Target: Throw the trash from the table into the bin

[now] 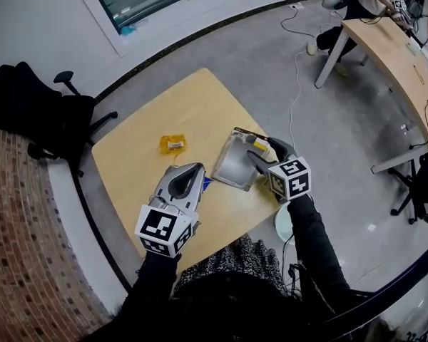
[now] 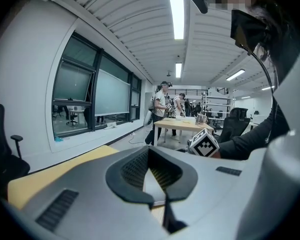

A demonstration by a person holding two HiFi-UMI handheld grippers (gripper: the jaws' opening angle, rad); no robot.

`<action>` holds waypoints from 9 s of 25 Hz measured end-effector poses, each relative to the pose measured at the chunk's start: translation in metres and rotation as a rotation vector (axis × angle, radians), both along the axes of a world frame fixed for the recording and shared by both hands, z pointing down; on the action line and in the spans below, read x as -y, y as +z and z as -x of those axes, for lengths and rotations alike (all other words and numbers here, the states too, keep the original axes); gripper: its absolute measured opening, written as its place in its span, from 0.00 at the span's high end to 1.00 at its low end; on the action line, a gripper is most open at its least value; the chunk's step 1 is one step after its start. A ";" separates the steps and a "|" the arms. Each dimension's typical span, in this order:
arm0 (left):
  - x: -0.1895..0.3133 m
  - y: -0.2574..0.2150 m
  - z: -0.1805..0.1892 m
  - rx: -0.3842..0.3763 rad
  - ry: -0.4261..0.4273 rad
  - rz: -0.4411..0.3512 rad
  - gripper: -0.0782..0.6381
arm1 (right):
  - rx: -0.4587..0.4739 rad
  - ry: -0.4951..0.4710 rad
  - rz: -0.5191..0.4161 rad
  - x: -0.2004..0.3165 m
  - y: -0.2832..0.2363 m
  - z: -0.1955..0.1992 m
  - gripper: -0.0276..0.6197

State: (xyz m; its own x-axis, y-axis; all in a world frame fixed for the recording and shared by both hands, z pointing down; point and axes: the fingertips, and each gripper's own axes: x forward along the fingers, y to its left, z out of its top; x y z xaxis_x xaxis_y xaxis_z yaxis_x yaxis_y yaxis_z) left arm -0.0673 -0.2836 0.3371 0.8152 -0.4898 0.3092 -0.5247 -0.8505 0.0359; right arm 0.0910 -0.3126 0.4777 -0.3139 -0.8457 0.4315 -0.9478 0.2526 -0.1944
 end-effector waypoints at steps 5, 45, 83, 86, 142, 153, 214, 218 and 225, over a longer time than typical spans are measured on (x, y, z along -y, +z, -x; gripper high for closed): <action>-0.002 0.000 0.000 0.017 0.008 -0.010 0.91 | -0.012 -0.061 0.061 0.001 0.016 0.004 0.50; -0.059 -0.030 0.025 -0.084 0.300 -0.045 0.91 | 0.023 0.299 -0.053 -0.141 -0.074 0.019 0.94; -0.278 0.007 -0.129 -0.011 0.456 0.014 0.91 | 0.058 0.463 -0.041 -0.386 -0.031 -0.124 0.94; -0.303 0.013 -0.140 0.003 0.458 0.011 0.91 | 0.076 0.436 -0.036 -0.401 -0.019 -0.131 0.94; -0.274 0.390 -0.254 0.215 0.670 0.210 0.91 | 0.296 0.685 0.333 -0.393 0.351 -0.175 0.94; -0.272 0.391 -0.245 0.201 0.645 0.241 0.91 | 0.289 0.709 0.349 -0.390 0.368 -0.177 0.93; -0.205 0.089 -0.043 0.004 0.029 -0.041 0.91 | 0.061 0.096 -0.183 -0.256 -0.044 -0.018 0.94; -0.192 0.086 -0.009 -0.003 -0.039 -0.051 0.91 | 0.054 0.025 -0.200 -0.235 -0.056 0.011 0.94; -0.153 0.071 0.056 -0.028 -0.160 -0.068 0.91 | 0.065 -0.077 -0.228 -0.190 -0.072 0.078 0.94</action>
